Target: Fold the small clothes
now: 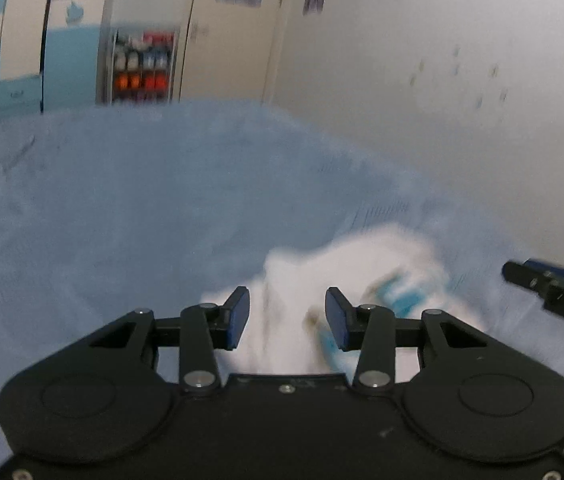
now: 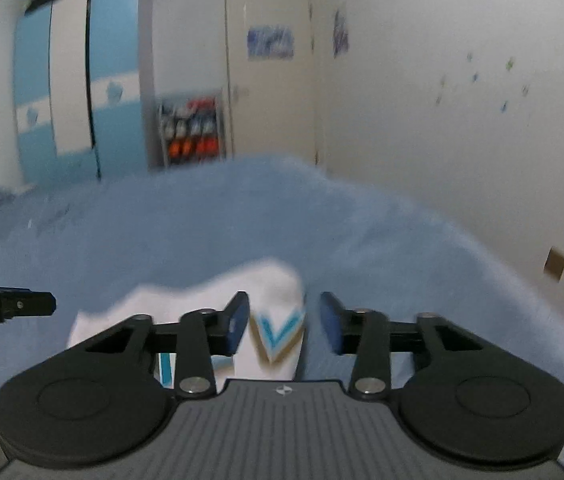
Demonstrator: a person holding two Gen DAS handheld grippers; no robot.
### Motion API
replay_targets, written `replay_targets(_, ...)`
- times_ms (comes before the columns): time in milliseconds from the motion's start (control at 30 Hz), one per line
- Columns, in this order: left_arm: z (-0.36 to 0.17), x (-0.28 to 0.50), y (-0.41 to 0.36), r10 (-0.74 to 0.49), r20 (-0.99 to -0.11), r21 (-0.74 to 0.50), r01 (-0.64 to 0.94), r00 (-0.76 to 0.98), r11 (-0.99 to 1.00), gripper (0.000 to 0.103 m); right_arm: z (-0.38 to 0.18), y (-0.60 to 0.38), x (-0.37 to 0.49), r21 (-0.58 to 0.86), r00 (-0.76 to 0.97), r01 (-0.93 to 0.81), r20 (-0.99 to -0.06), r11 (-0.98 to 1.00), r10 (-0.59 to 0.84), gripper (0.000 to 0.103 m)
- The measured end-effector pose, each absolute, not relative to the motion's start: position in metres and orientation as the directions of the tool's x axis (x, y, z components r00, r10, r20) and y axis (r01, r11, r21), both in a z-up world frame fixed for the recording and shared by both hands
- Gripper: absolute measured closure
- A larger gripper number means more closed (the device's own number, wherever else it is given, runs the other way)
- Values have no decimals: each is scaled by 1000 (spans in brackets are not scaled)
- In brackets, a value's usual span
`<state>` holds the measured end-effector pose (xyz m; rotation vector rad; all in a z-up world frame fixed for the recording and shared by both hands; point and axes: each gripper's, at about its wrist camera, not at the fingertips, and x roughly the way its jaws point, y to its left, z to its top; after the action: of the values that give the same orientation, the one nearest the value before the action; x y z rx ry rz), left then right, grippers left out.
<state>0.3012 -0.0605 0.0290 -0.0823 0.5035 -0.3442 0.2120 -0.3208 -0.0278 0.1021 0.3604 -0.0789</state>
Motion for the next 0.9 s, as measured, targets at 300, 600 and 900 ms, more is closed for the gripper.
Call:
replay_targets(300,16,301,-103,-309,-366,-75,303,878,950,55,-41,-300,233,91,921,113,-383,989,-70,74)
replay_targets(600,-66,341,-112,-284,-510,-68,291,812,954,52,-100,-298,247,82,866,149,-491,985,-90,74)
replay_targets(900,-104,347,-102,-316,-491,-116,299,811,947,47,-121,-291,243,60,873,153,-476,986,-107,74)
